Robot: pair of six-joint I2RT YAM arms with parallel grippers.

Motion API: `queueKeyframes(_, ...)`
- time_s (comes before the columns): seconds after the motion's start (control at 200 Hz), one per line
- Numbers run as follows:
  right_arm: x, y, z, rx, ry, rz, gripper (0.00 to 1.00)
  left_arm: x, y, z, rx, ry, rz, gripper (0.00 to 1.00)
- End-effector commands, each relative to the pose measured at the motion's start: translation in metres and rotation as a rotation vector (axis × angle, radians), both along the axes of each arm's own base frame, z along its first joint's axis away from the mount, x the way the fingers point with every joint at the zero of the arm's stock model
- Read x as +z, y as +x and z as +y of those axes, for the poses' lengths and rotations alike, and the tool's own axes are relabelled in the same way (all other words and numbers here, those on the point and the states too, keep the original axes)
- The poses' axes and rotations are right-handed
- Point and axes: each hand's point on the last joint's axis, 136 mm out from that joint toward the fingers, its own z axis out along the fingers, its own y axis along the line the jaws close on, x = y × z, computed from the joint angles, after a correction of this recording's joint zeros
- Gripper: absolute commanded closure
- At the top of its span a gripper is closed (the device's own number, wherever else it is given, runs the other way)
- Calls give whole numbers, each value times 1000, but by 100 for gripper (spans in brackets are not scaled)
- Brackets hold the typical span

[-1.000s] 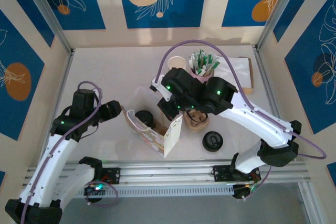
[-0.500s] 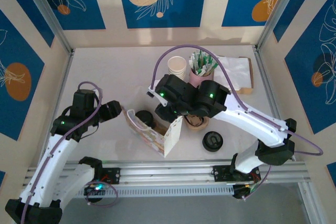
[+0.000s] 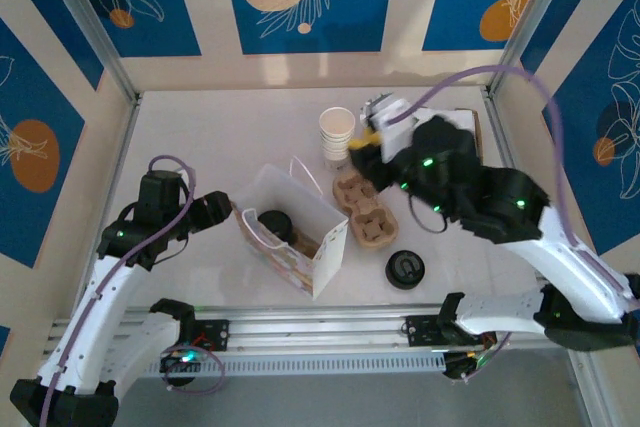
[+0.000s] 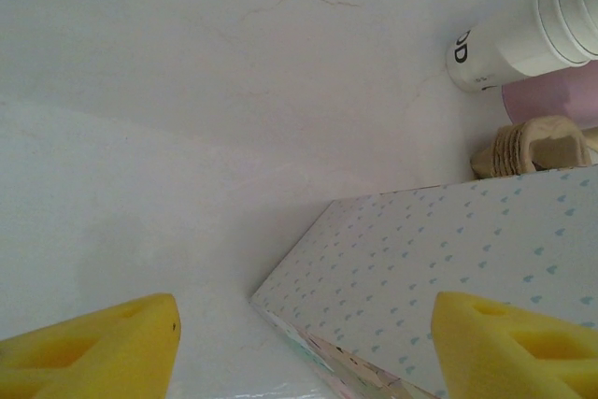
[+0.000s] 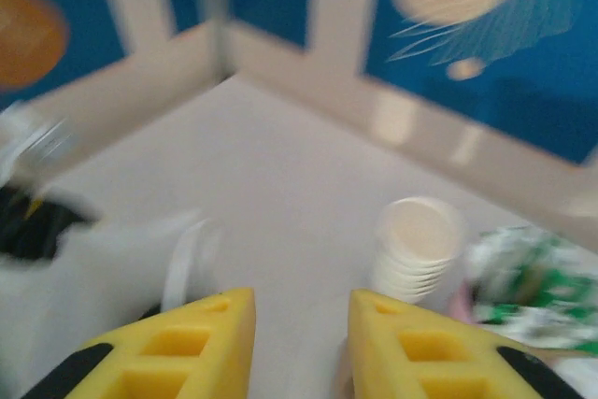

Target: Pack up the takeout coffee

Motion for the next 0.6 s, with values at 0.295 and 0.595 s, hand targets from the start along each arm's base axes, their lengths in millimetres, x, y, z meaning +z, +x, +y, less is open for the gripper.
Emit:
queueKeyframes(0.295,-98,167,-159,-585,263,295,52,-3,2,-5,-25,-10,-4,28)
queueKeyframes(0.595,-215,235,-228,-755,311,586,50,-5,0,-6,-46,7,10,28)
